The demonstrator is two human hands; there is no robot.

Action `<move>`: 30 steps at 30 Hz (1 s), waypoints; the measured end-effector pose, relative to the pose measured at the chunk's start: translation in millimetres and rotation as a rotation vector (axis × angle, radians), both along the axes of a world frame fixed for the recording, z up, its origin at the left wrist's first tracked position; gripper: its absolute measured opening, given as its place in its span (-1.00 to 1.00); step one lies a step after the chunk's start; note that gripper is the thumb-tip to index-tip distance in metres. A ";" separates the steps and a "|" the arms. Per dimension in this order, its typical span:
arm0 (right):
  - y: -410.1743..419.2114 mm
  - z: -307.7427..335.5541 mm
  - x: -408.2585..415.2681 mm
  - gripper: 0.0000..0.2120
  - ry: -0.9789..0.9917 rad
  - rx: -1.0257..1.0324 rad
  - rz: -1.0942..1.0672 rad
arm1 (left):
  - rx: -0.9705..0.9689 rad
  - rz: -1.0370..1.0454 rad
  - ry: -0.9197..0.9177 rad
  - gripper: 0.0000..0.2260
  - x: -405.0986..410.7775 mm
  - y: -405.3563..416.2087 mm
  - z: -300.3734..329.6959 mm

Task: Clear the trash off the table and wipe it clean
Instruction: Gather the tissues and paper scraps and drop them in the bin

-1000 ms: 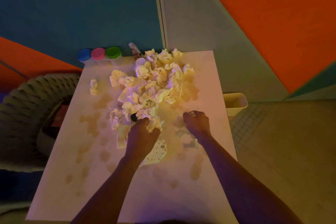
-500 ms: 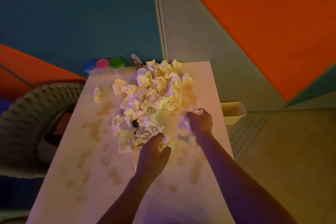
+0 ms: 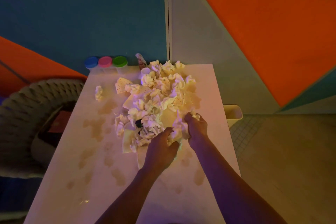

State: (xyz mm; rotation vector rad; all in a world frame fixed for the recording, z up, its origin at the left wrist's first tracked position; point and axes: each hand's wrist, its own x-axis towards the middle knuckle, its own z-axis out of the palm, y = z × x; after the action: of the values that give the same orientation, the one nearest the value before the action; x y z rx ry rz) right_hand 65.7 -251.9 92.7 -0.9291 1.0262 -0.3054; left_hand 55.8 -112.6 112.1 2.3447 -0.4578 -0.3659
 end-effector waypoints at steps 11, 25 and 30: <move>16.2 9.9 -12.9 -0.73 -0.063 0.162 0.304 | -0.002 -0.099 0.036 -0.75 39.9 12.0 7.4; 4.6 2.7 -35.3 -0.75 -0.049 0.121 -0.023 | 0.082 -0.232 -0.023 -0.81 46.2 21.6 5.7; 0.0 10.8 -53.3 -0.84 -0.066 0.041 0.011 | 0.151 -0.244 -0.030 -0.58 38.8 9.8 11.5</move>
State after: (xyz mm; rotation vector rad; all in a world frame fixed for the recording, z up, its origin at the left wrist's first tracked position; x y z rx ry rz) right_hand 12.3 -252.0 103.5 -0.8820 0.9627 -0.3031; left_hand 94.7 -102.8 123.6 2.4474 -0.7574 -0.4952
